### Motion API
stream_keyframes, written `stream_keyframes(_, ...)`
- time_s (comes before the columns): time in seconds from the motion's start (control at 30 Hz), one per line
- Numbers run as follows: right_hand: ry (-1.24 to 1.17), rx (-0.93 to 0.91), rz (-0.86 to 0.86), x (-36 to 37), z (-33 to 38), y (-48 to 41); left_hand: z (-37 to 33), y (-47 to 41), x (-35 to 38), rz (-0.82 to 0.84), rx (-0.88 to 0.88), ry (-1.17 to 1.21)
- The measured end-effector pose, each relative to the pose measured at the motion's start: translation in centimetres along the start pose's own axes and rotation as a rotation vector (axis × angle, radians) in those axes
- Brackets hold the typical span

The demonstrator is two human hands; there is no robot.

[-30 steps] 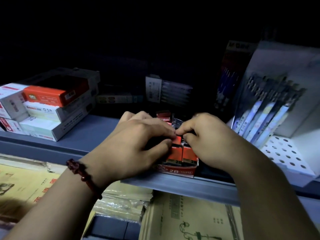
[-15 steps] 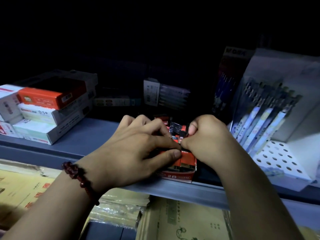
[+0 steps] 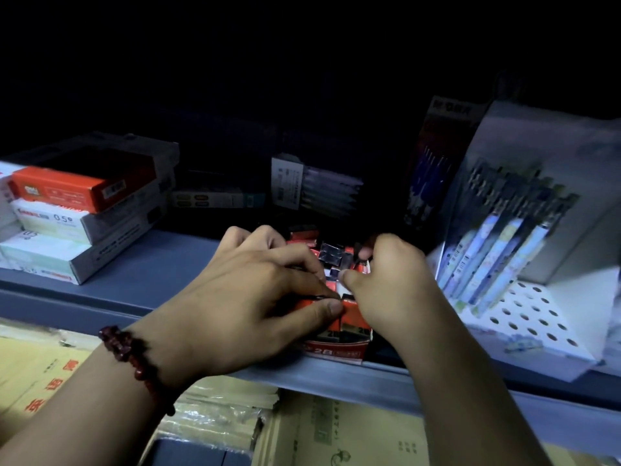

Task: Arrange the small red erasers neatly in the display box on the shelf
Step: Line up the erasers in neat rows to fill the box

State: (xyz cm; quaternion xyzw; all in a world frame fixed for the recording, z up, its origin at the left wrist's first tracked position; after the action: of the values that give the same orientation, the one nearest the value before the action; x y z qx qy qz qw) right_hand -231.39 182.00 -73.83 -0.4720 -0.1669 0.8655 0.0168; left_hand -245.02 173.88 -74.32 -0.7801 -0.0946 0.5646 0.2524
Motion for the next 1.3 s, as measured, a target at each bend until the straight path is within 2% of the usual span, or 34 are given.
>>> stream_keyframes(0.43,0.026,-0.077,0.035,0.2,-0.1,-0.2,0.2,0.2,-0.1,-0.015,-0.022,0.027)
stream_keyframes(0.7,-0.141,-0.041,0.156,-0.9,-0.7,-0.2,0.4,0.2,-0.1,-0.013,-0.037,0.031)
stream_keyframes(1.1,-0.286,-0.061,0.180,-2.4,-0.5,-0.2,0.9,0.3,-0.3,-0.030,-0.109,0.142)
stream_keyframes(1.3,-0.366,-0.001,0.217,-2.2,-0.7,-0.4,1.1,0.2,-0.2,-0.031,-0.149,0.150)
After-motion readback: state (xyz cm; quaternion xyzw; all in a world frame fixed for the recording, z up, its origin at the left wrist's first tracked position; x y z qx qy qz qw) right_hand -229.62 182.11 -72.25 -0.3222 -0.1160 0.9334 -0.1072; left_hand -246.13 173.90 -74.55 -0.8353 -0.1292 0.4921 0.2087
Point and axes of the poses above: each hand's wrist, its own y-axis away from the middle knuckle, its own x-axis out of the palm, z = x × y, the point moved 5 cm from there along -y, towards the middle knuckle, and after that the axes turned 11 degrees about -z, right-handed, at the moved point
